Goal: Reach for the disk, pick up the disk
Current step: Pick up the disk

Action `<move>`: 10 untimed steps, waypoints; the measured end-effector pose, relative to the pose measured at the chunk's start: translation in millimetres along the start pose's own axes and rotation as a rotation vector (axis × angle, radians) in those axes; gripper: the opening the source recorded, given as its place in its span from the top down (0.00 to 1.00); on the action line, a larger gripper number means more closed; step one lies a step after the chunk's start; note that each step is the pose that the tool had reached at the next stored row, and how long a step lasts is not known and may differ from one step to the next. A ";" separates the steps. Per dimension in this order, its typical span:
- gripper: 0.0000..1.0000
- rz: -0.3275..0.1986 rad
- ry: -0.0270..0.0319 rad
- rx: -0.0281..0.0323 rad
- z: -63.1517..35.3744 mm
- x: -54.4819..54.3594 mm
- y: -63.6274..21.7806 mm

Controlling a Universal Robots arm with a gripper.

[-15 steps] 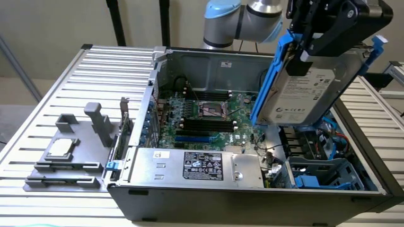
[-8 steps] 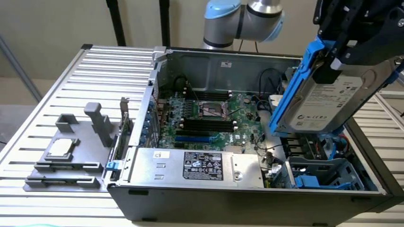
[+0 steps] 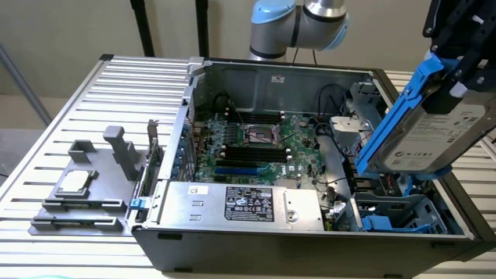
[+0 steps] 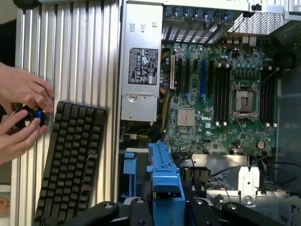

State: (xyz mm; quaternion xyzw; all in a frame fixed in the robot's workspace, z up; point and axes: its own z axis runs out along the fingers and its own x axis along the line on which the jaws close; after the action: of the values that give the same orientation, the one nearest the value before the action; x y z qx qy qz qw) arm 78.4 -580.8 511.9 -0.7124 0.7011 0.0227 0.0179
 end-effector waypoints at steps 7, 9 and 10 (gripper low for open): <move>0.67 0.000 -0.0004 -0.0004 1.6 8.6 -20.3; 0.67 0.001 -0.0002 -0.0004 4.0 8.8 -21.7; 0.67 0.002 -0.0005 -0.0003 5.4 9.0 -22.4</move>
State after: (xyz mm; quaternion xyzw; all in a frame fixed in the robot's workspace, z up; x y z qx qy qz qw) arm 101.0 -589.1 505.9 -0.7119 0.7017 0.0230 0.0179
